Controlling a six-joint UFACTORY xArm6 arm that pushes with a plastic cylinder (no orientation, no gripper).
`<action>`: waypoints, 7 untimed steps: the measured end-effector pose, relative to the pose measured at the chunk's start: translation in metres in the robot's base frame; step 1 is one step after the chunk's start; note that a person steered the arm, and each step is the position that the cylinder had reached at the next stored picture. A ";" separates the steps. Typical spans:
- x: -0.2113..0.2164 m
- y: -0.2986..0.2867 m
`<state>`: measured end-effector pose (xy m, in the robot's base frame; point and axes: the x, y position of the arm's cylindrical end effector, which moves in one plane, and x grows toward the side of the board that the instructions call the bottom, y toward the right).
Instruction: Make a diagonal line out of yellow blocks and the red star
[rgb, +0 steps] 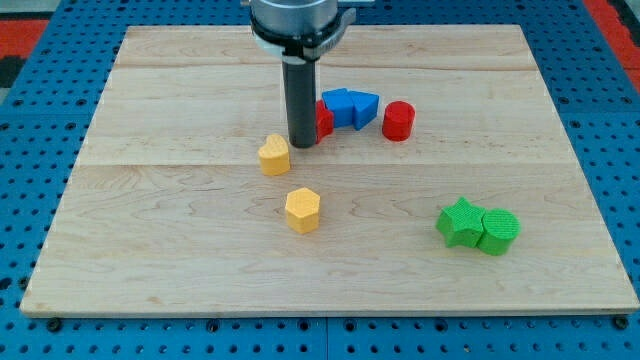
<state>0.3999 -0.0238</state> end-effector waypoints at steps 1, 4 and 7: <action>-0.003 0.037; -0.077 0.075; -0.086 -0.080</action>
